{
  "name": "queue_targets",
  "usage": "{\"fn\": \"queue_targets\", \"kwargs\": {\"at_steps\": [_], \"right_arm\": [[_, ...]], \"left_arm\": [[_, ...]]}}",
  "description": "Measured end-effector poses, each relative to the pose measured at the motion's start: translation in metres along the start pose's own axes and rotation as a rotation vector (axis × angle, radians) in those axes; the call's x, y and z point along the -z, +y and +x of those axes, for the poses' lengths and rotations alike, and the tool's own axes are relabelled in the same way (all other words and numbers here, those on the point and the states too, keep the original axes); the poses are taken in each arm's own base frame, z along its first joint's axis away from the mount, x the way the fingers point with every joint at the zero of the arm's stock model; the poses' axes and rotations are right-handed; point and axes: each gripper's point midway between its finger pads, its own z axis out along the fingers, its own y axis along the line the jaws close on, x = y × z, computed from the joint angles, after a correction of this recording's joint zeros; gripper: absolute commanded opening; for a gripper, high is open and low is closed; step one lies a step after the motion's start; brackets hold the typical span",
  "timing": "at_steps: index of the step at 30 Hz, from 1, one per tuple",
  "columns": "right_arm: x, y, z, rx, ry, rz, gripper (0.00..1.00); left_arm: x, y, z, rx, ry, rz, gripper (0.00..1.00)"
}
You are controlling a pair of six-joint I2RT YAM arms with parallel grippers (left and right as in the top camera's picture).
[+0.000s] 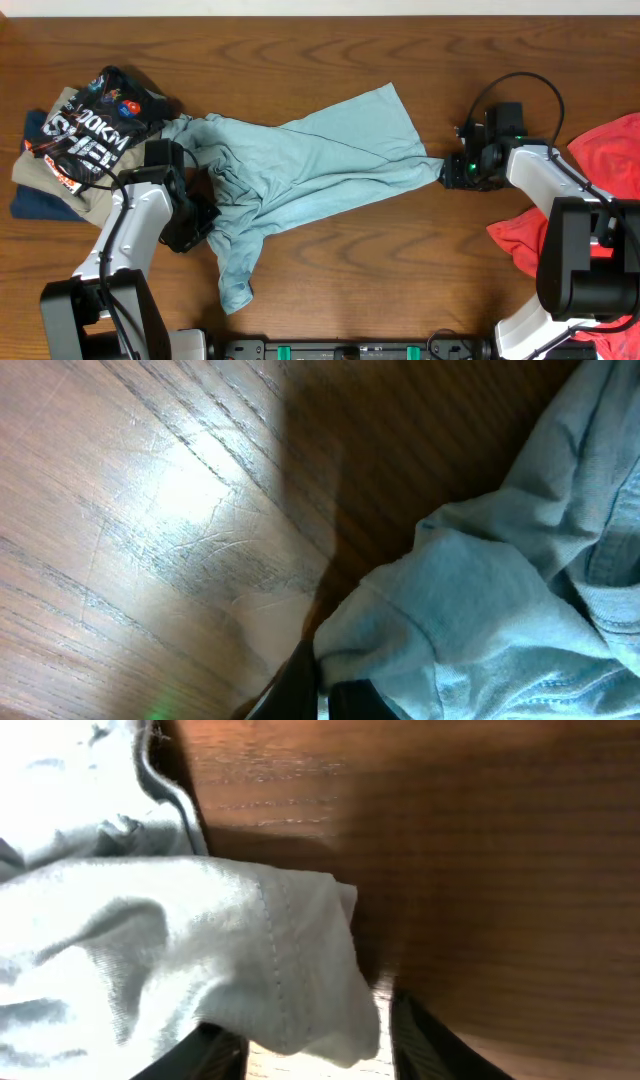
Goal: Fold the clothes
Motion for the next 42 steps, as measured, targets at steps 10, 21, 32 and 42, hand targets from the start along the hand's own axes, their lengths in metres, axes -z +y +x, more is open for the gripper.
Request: {"fn": "queue_targets", "kwargs": {"at_steps": [10,21,32,42], "right_arm": [[-0.001,0.004,0.011,-0.021,0.045,-0.025,0.01],[0.043,-0.012,0.065,-0.205,0.345,-0.034,0.01],[0.072,-0.041,0.046,-0.283,0.301,-0.036,0.01],[0.070,-0.038,0.049,-0.262,0.313,-0.038,0.01]], "left_arm": [[0.000,0.000,-0.001,0.000,-0.002,0.002,0.06],[0.000,0.000,0.000,-0.009,0.002,-0.001,0.06],[0.000,0.004,0.008,-0.009,0.033,-0.014,0.22],[0.003,0.021,0.032,-0.001,0.131,-0.085,0.79]]}}
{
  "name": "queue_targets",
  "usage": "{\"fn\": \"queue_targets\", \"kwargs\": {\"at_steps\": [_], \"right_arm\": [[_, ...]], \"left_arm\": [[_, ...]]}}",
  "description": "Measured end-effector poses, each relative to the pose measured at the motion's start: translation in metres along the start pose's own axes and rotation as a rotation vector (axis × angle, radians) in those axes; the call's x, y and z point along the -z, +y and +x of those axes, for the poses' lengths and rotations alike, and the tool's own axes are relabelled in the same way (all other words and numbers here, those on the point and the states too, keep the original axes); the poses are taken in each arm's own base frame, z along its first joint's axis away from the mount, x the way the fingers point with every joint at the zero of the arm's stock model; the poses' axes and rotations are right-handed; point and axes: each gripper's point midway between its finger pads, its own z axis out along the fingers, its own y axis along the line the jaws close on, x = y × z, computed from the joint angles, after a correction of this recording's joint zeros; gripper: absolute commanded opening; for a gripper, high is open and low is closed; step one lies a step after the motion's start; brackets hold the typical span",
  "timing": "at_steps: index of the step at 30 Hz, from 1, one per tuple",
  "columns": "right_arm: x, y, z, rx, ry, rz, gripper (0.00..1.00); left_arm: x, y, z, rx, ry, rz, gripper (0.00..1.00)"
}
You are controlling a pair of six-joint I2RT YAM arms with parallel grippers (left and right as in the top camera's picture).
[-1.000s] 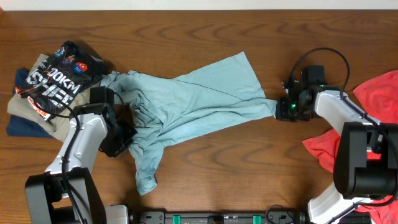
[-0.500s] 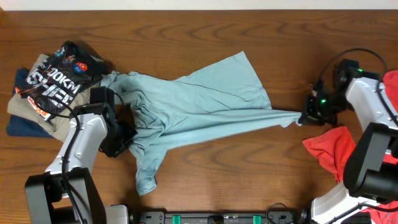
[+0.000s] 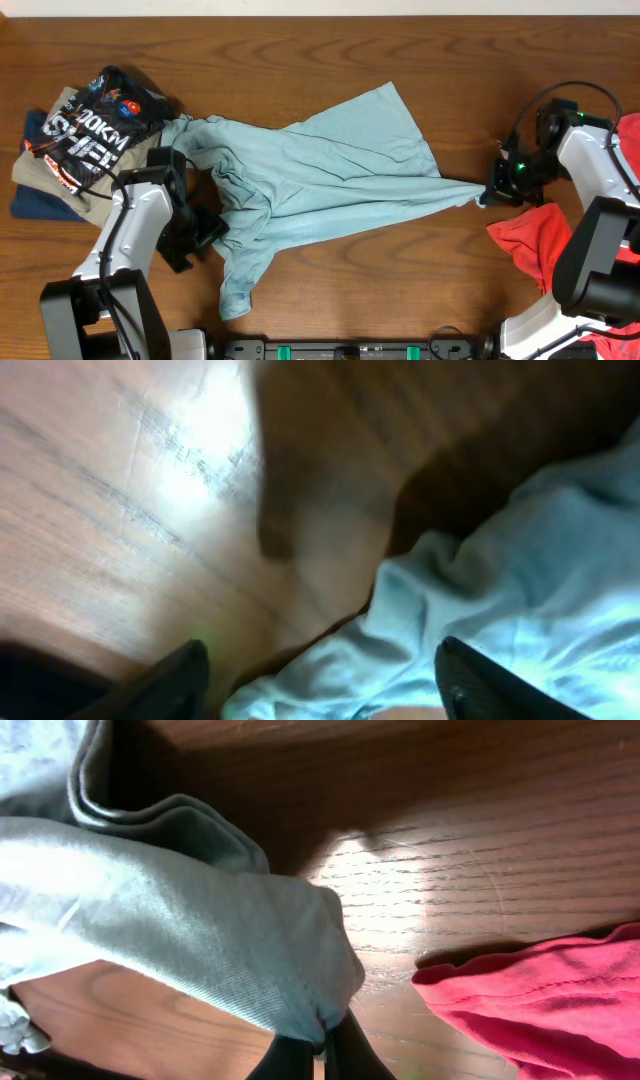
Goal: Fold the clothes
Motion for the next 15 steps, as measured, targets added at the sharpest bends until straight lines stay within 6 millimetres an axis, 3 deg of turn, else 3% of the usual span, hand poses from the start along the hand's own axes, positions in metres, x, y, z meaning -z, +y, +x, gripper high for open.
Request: {"fn": "queue_targets", "kwargs": {"at_steps": [5,15], "right_arm": [[0.000,0.000,0.000,0.011,0.000,0.000,0.01],[0.000,0.000,0.000,0.014,-0.001,0.000,0.01]], "left_arm": [[0.000,0.004,0.010,-0.011,0.041,-0.011,0.79],[-0.013,-0.022,0.025,-0.176,0.056,0.058,0.79]]}}
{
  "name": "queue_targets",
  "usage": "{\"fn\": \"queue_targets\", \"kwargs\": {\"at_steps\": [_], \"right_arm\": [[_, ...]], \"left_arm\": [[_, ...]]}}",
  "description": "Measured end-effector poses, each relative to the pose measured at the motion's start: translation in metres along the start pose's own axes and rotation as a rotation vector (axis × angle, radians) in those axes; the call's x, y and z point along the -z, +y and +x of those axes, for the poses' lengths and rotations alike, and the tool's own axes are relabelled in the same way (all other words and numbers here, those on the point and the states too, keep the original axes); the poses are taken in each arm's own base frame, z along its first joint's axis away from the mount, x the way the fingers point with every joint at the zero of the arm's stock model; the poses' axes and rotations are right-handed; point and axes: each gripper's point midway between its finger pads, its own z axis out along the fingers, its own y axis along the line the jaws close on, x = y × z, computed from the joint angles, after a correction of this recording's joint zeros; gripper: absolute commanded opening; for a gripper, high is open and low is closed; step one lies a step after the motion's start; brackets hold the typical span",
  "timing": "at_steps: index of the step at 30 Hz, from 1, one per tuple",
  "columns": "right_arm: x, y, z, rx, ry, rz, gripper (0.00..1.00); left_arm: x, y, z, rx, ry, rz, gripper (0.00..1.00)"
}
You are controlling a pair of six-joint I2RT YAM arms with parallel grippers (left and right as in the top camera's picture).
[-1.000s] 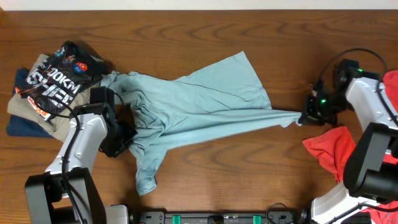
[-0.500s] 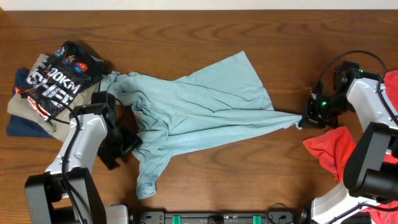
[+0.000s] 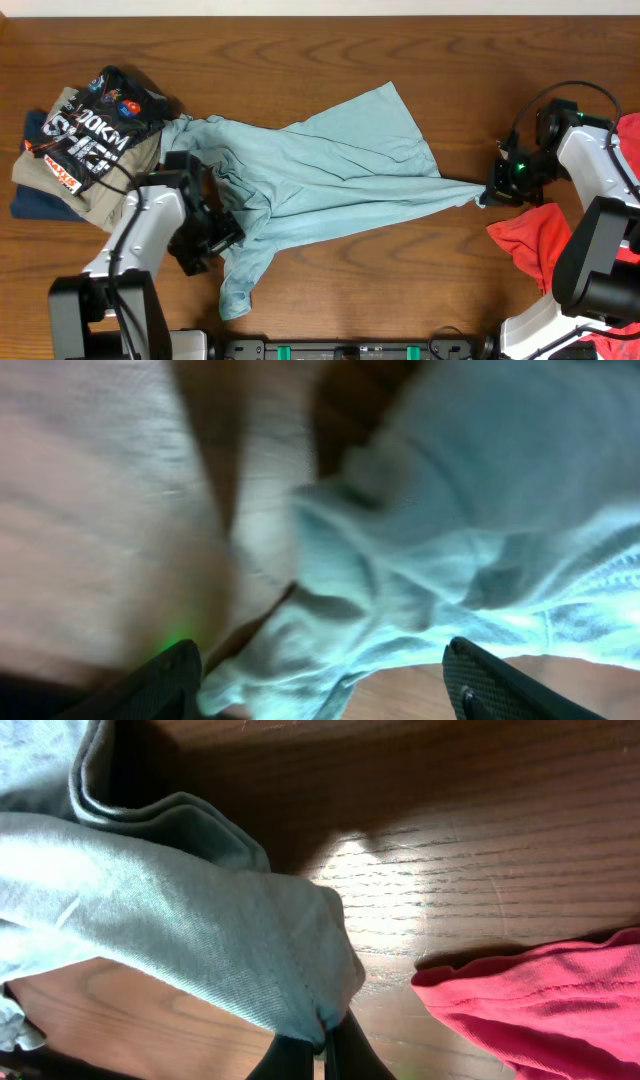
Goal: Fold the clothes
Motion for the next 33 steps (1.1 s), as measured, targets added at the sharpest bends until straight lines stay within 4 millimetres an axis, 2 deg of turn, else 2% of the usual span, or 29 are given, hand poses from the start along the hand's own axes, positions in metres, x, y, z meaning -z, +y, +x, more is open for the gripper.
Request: {"fn": "queue_targets", "kwargs": {"at_steps": [4,7,9,17,23,33], "right_arm": [[0.000,0.000,0.001,0.003,0.004,0.000,0.01],[0.000,0.000,0.002,0.006,0.006,0.000,0.01],[0.000,0.000,0.001,0.006,0.006,0.000,0.01],[0.000,0.000,0.001,0.010,0.005,0.000,0.01],[0.000,0.000,0.001,0.014,0.004,0.000,0.01],[0.000,0.000,0.001,0.014,0.004,0.000,0.01]], "left_arm": [[-0.014,-0.009,0.008,-0.080,-0.002,0.001,0.77],[-0.020,-0.011,0.015,-0.114,0.004,-0.011,0.59],[-0.021,-0.011,0.015,-0.127,-0.001,-0.022,0.54],[-0.014,0.003,0.015,-0.128,-0.007,-0.112,0.55],[-0.001,-0.010,-0.006,-0.145,-0.092,-0.087,0.55],[-0.002,-0.021,-0.012,-0.268,-0.157,-0.115,0.54]]}}
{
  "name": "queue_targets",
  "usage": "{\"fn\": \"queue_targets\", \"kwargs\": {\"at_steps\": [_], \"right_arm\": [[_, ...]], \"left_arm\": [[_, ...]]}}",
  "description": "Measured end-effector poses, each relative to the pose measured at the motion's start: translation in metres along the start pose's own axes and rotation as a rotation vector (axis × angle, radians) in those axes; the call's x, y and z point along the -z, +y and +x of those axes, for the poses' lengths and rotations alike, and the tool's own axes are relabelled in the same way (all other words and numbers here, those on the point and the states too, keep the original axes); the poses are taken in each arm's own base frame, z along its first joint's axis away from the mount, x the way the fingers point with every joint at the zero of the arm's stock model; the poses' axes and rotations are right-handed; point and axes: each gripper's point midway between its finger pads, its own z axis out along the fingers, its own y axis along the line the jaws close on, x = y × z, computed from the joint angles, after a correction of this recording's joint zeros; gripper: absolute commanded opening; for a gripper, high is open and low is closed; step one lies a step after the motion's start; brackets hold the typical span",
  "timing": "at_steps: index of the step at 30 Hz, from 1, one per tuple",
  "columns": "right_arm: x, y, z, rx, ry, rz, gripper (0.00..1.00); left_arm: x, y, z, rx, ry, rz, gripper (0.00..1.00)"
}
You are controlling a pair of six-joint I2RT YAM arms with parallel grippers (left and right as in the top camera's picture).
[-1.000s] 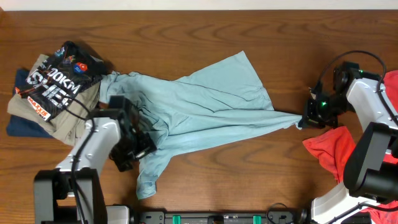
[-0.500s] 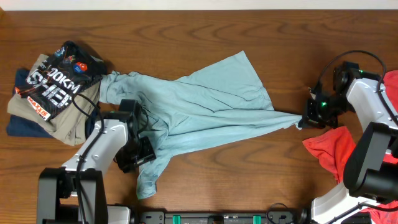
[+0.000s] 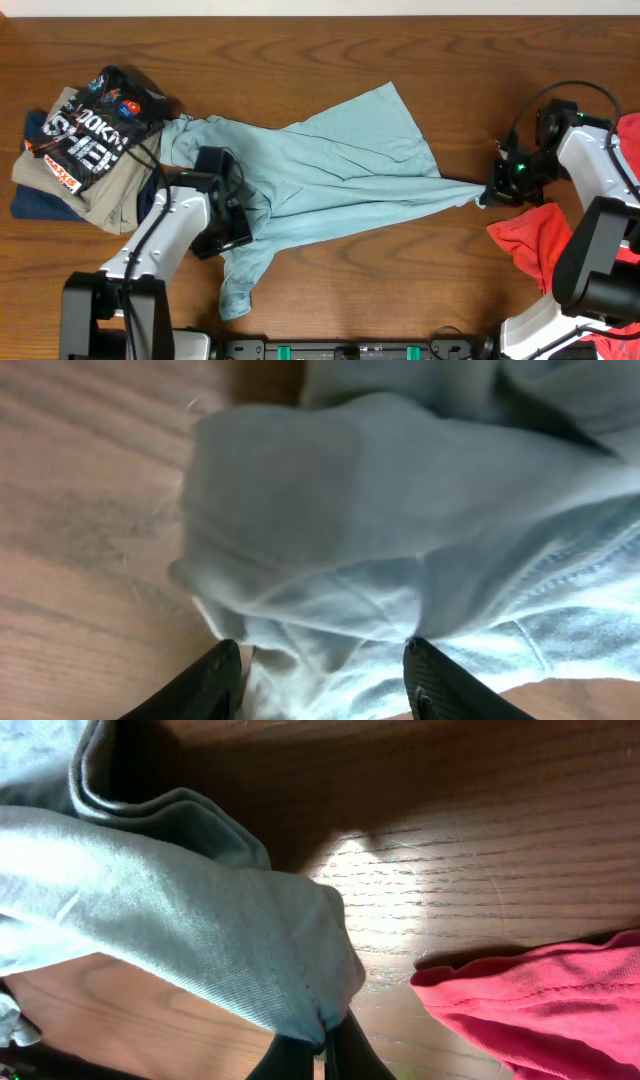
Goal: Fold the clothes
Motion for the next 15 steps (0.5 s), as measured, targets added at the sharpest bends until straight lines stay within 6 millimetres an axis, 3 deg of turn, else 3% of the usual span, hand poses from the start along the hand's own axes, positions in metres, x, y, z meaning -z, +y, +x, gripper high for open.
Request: {"fn": "queue_targets", "kwargs": {"at_steps": [15], "right_arm": [[0.0000,0.0000,0.0000,0.000,0.000,0.000,0.01]], "left_arm": [[-0.0018,-0.0014,-0.0033,-0.070,-0.051,-0.065,0.53]]}}
